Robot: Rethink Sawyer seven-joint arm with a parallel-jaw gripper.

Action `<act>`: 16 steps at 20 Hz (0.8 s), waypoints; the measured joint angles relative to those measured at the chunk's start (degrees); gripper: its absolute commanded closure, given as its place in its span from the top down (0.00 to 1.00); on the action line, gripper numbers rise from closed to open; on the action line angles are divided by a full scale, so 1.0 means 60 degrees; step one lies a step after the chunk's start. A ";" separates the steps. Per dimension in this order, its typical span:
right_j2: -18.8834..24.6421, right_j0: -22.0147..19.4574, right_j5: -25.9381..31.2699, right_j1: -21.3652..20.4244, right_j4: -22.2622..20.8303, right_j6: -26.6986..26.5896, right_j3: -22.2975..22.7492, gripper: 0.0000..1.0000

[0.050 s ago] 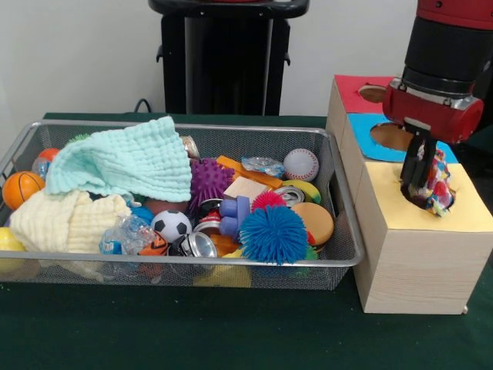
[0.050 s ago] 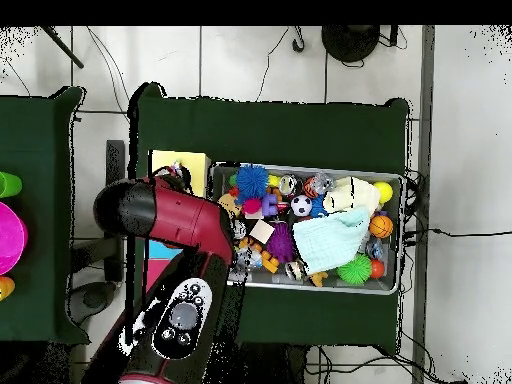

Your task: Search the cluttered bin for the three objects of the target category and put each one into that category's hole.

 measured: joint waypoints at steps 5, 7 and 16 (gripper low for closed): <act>-0.0152 -0.0001 0.0548 -0.0656 -0.0009 0.0000 0.0191 0.00; -0.0239 -0.0012 0.0990 -0.1068 -0.0100 0.0000 0.0252 0.00; -0.0455 -0.0286 0.2058 -0.2063 -0.0515 0.0000 0.0255 0.00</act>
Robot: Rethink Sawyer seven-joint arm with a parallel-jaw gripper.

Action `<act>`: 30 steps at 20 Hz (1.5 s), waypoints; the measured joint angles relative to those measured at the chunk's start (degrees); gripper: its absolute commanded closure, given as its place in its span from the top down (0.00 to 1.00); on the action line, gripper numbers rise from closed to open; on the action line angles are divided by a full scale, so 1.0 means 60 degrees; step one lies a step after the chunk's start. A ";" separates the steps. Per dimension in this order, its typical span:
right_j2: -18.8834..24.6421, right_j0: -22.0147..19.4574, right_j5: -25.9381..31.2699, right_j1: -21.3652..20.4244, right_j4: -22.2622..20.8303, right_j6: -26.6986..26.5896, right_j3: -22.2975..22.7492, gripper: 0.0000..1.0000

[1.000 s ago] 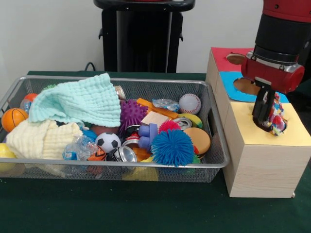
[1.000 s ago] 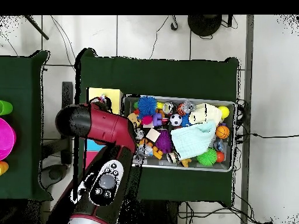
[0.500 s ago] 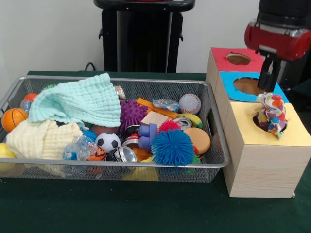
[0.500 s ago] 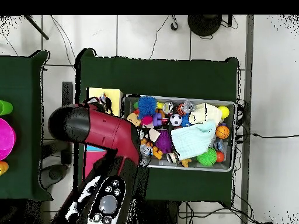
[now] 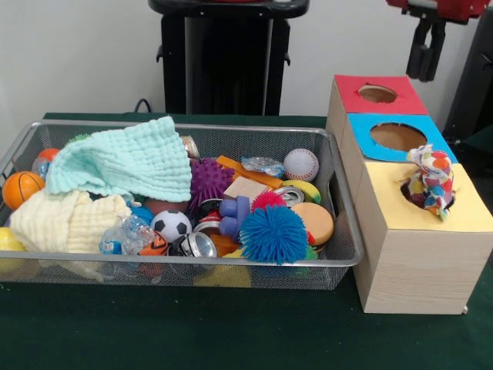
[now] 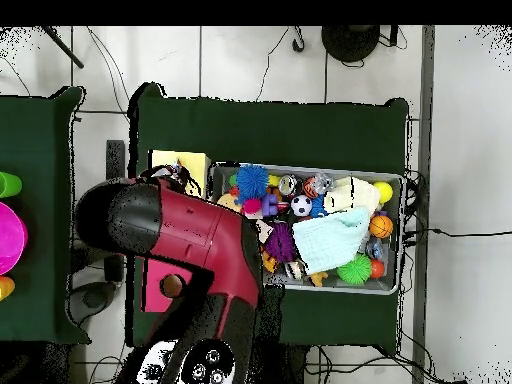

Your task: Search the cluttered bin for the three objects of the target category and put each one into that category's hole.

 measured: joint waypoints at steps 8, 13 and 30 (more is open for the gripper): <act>-0.0001 -0.0094 0.0055 -0.0018 -0.0055 0.0000 -0.0026 0.00; 0.0000 -0.0084 0.0055 0.0183 -0.0098 0.0000 -0.0026 0.00; 0.0152 0.0129 0.0051 0.0720 -0.0116 0.0000 -0.0029 0.00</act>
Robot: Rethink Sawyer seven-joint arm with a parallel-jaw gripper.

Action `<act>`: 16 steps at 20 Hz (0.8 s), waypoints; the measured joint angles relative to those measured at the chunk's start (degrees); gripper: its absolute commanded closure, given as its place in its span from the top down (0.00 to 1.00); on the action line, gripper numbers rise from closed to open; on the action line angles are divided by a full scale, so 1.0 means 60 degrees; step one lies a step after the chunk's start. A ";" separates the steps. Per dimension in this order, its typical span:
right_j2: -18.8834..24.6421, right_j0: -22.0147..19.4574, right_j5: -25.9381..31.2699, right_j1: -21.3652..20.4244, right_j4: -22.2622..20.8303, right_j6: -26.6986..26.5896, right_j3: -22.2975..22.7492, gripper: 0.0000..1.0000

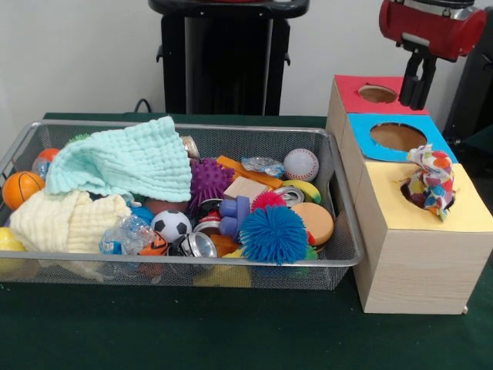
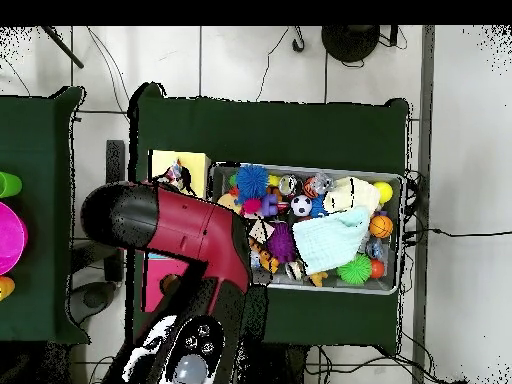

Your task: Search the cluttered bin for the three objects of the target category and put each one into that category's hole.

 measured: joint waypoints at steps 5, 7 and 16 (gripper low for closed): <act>0.0088 0.0000 -0.0010 0.0093 0.0008 0.0000 0.0001 0.00; 0.0163 -0.0003 -0.0045 0.0123 0.0033 0.0000 0.0003 0.00; 0.0655 -0.0003 -0.0379 0.0177 0.0348 0.0000 0.0004 0.00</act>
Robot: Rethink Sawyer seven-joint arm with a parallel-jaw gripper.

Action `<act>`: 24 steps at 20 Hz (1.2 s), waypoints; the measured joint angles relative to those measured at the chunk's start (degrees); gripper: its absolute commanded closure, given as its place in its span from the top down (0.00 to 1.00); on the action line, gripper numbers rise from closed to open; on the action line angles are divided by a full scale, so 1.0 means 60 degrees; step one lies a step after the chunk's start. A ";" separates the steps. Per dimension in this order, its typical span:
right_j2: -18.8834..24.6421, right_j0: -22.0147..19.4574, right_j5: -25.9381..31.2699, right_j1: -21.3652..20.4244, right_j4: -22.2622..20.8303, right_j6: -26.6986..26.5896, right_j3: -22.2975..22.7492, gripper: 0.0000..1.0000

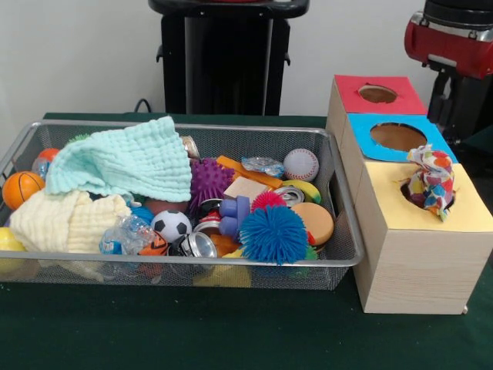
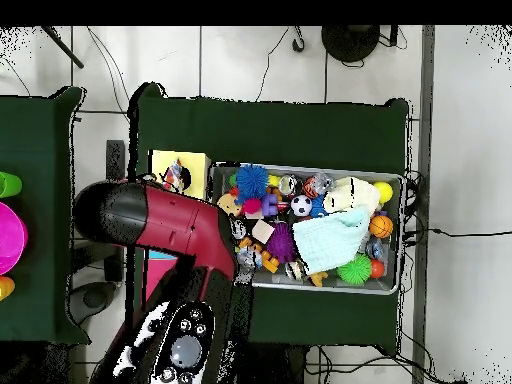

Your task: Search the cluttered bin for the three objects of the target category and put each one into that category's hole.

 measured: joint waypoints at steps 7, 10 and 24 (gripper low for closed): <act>0.0256 0.0000 -0.0286 0.0074 0.0077 0.0000 0.0007 0.00; 0.0340 0.0000 -0.0391 0.0098 0.0077 0.0000 0.0036 0.00; 0.0487 0.0020 -0.0840 0.0294 0.0053 0.0000 0.0292 0.00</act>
